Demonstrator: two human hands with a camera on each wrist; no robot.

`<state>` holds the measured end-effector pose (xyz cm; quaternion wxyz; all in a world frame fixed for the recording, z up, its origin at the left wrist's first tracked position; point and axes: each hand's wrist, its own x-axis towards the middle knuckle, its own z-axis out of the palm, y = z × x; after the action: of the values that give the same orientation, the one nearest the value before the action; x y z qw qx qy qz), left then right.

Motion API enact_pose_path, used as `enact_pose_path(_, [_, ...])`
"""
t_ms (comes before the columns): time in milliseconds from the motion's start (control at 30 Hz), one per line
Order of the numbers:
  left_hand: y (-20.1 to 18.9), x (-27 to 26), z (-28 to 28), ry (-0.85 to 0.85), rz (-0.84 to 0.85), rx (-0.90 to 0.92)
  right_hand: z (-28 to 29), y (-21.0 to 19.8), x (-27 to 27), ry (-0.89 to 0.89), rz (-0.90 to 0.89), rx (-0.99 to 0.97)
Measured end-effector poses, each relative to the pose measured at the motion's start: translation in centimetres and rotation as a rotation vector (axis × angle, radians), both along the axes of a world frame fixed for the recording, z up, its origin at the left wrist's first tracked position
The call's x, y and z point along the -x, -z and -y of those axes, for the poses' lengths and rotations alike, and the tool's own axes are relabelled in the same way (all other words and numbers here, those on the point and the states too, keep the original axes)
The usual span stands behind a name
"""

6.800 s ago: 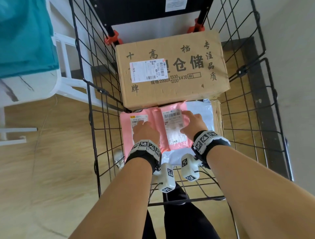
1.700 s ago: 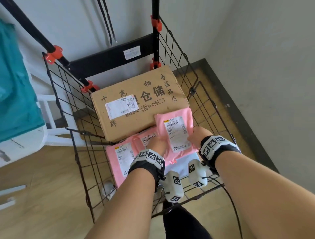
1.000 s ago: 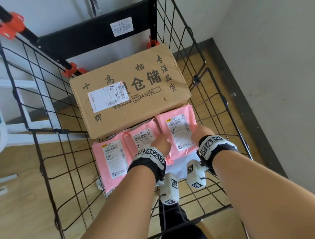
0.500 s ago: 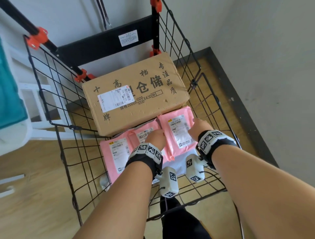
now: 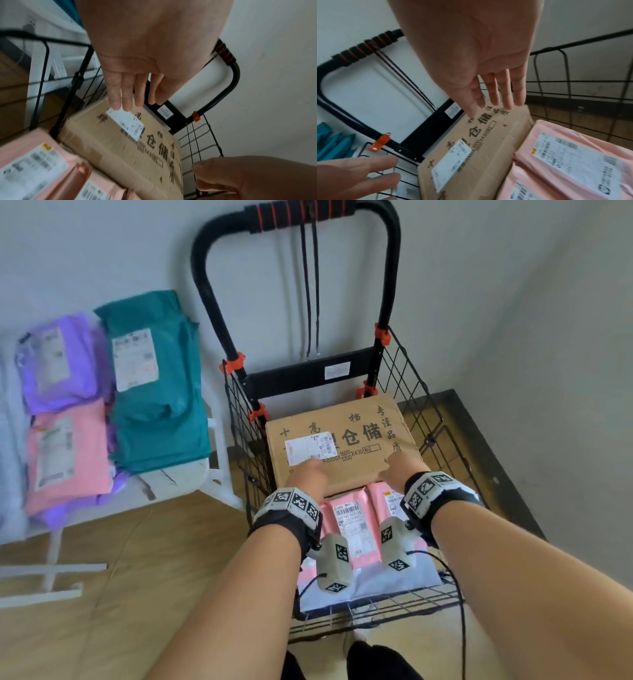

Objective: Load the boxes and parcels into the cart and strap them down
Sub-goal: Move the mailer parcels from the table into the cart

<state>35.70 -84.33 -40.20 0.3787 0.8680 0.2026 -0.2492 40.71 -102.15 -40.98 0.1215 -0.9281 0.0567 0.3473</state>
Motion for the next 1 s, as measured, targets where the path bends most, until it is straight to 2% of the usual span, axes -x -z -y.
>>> enact_pose_path(233, [-4.3,0.7,-8.6,-0.091,0.124,-0.086,-8.9,-5.9,-0.4,-0.115,0.092,-0.022])
enact_pose_path(467, [-8.5,1.9,-20.3,-0.156,0.261,-0.241,-21.1,-11.4,0.2,-0.114,0.236,-0.207])
enact_pose_path(567, [-9.4,2.6,-25.7,-0.285,0.287,-0.229,-26.8,-12.8,0.3,-0.168,0.296,-0.290])
enact_pose_path(800, [-9.1,5.4,-36.4,-0.518,0.314,-0.277,-38.3,-12.3,1.6,-0.172,0.289,-0.453])
enact_pose_path(900, [-8.0,6.7,-40.1,-0.568,0.239,-0.259,-41.9,-11.0,2.9,-0.197,0.246,-0.444])
enact_pose_path(1000, [-6.7,7.7,-42.8,-0.527,0.118,-0.254,-44.5,-9.8,4.1,-0.222,0.215,-0.419])
